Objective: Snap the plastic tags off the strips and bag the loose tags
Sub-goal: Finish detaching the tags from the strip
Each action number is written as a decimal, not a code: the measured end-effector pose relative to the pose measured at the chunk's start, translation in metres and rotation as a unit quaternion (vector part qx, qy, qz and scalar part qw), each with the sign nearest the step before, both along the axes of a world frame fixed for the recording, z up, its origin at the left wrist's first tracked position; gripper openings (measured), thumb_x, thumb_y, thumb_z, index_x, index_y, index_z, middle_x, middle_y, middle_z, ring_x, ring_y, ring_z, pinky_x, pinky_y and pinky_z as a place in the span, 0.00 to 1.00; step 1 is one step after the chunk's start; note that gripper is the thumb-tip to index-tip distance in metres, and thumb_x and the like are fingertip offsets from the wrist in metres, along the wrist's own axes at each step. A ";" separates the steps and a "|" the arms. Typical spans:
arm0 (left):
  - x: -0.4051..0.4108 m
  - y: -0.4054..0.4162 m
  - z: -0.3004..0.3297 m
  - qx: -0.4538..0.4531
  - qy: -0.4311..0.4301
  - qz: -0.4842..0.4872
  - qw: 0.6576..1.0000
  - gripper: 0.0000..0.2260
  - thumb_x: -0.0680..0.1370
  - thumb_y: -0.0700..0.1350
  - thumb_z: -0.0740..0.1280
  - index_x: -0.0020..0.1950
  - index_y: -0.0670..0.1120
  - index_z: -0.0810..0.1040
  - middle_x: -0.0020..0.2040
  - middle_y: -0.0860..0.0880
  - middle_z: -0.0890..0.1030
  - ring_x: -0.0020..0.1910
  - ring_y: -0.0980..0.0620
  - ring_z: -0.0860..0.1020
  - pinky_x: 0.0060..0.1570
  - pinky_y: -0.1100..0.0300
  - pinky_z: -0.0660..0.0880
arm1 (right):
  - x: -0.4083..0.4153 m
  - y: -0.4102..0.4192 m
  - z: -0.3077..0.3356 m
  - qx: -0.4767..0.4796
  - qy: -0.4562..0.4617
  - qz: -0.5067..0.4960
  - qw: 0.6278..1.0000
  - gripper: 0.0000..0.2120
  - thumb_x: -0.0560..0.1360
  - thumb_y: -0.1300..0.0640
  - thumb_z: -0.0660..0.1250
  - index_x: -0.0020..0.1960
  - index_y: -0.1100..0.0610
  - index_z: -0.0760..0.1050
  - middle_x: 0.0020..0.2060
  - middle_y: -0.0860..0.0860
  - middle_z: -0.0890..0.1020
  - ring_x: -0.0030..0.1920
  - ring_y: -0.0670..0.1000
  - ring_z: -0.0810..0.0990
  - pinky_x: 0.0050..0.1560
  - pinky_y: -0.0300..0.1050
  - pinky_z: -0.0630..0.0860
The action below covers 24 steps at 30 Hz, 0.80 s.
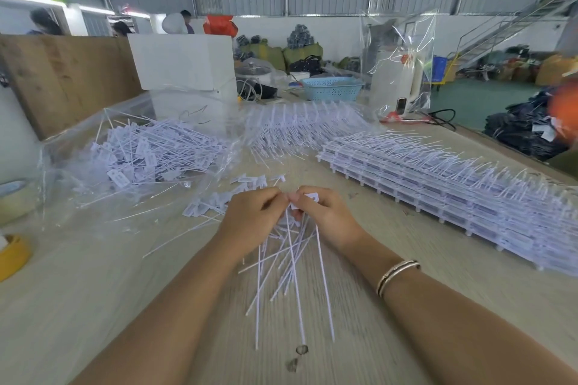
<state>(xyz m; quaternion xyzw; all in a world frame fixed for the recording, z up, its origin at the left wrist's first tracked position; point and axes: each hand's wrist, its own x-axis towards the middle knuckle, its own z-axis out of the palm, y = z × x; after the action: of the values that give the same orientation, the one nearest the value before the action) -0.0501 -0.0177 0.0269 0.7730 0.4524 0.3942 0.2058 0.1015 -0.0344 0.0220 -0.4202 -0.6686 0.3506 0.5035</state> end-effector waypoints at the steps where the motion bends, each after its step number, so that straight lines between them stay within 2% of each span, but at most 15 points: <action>1: -0.001 0.000 0.000 -0.023 -0.014 -0.007 1.000 0.17 0.80 0.47 0.61 0.30 0.48 0.71 0.29 0.47 0.75 0.29 0.53 0.72 0.32 0.60 0.66 | 0.000 0.000 0.000 0.006 -0.002 0.001 1.000 0.17 0.79 0.57 0.63 0.32 0.58 0.74 0.29 0.50 0.76 0.33 0.42 0.75 0.44 0.37 0.69; 4: -0.003 0.001 0.002 -0.066 -0.048 -0.026 0.996 0.17 0.80 0.48 0.60 0.32 0.48 0.73 0.27 0.55 0.74 0.27 0.58 0.71 0.31 0.65 0.65 | -0.001 -0.001 0.001 0.020 0.024 0.016 0.999 0.15 0.79 0.60 0.62 0.34 0.55 0.76 0.29 0.47 0.77 0.33 0.41 0.76 0.42 0.32 0.71; 8: 0.003 0.000 0.006 -0.104 -0.133 -0.030 0.985 0.16 0.81 0.51 0.58 0.34 0.51 0.73 0.25 0.58 0.72 0.27 0.63 0.70 0.32 0.68 0.65 | -0.005 -0.001 0.002 0.041 0.069 0.018 0.997 0.12 0.79 0.62 0.61 0.38 0.57 0.77 0.33 0.45 0.80 0.37 0.43 0.77 0.44 0.37 0.73; 12: 0.008 -0.003 0.004 -0.128 -0.182 -0.024 0.975 0.15 0.81 0.53 0.58 0.39 0.50 0.77 0.26 0.60 0.72 0.27 0.64 0.70 0.35 0.67 0.66 | -0.008 -0.002 0.004 0.074 0.050 -0.005 0.996 0.15 0.80 0.60 0.61 0.36 0.51 0.77 0.31 0.44 0.80 0.36 0.42 0.78 0.43 0.39 0.74; 15: 0.010 -0.003 0.006 -0.191 -0.280 -0.011 0.941 0.18 0.81 0.54 0.58 0.35 0.49 0.75 0.29 0.54 0.75 0.32 0.57 0.74 0.38 0.64 0.71 | -0.009 -0.001 0.005 0.110 0.042 -0.038 0.992 0.14 0.80 0.59 0.61 0.38 0.52 0.77 0.32 0.43 0.80 0.34 0.46 0.77 0.37 0.43 0.72; 16: 0.009 -0.002 0.008 -0.203 -0.316 -0.004 0.927 0.19 0.81 0.54 0.58 0.32 0.48 0.73 0.29 0.52 0.74 0.33 0.52 0.74 0.41 0.60 0.70 | -0.009 -0.001 0.005 0.116 0.050 -0.047 0.991 0.13 0.80 0.59 0.60 0.39 0.54 0.77 0.33 0.42 0.80 0.34 0.48 0.76 0.36 0.46 0.72; 17: 0.005 0.001 0.010 -0.194 -0.334 0.009 0.922 0.20 0.81 0.54 0.57 0.30 0.49 0.72 0.28 0.52 0.73 0.33 0.51 0.71 0.43 0.57 0.68 | -0.006 0.000 0.006 0.115 0.058 -0.054 0.990 0.13 0.81 0.59 0.59 0.40 0.56 0.78 0.34 0.42 0.80 0.34 0.48 0.75 0.36 0.44 0.72; 19: -0.004 0.006 0.012 -0.140 -0.304 0.037 0.942 0.22 0.81 0.53 0.57 0.26 0.52 0.69 0.25 0.55 0.70 0.30 0.54 0.67 0.42 0.59 0.65 | -0.001 0.001 0.005 0.092 0.066 -0.060 0.992 0.14 0.81 0.57 0.59 0.40 0.56 0.77 0.35 0.40 0.80 0.34 0.47 0.72 0.39 0.33 0.69; 20: -0.007 0.007 0.012 -0.110 -0.278 0.041 0.953 0.23 0.81 0.52 0.57 0.25 0.53 0.69 0.25 0.56 0.69 0.29 0.56 0.66 0.40 0.63 0.65 | 0.001 0.002 0.004 0.072 0.068 -0.061 0.993 0.14 0.81 0.56 0.59 0.39 0.55 0.77 0.34 0.40 0.79 0.35 0.46 0.72 0.41 0.32 0.69; 22: -0.009 0.007 0.012 -0.078 -0.261 0.023 0.962 0.24 0.81 0.48 0.58 0.23 0.53 0.67 0.24 0.56 0.68 0.26 0.59 0.65 0.33 0.66 0.64 | 0.003 0.005 0.000 0.033 0.056 -0.079 0.995 0.14 0.80 0.53 0.61 0.36 0.50 0.75 0.33 0.41 0.76 0.39 0.45 0.72 0.49 0.39 0.68; 24: -0.006 0.004 0.011 -0.062 -0.251 0.003 0.966 0.20 0.76 0.45 0.58 0.23 0.52 0.69 0.24 0.57 0.70 0.27 0.60 0.65 0.32 0.66 0.62 | 0.001 0.013 -0.005 0.017 -0.030 -0.139 0.990 0.14 0.78 0.47 0.62 0.34 0.44 0.72 0.33 0.41 0.73 0.45 0.49 0.72 0.52 0.47 0.61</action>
<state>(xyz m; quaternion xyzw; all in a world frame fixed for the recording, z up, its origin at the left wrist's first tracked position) -0.0558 -0.0134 0.0382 0.6338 0.4125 0.5473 0.3587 0.1026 -0.0218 0.0171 -0.5109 -0.6245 0.2526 0.5341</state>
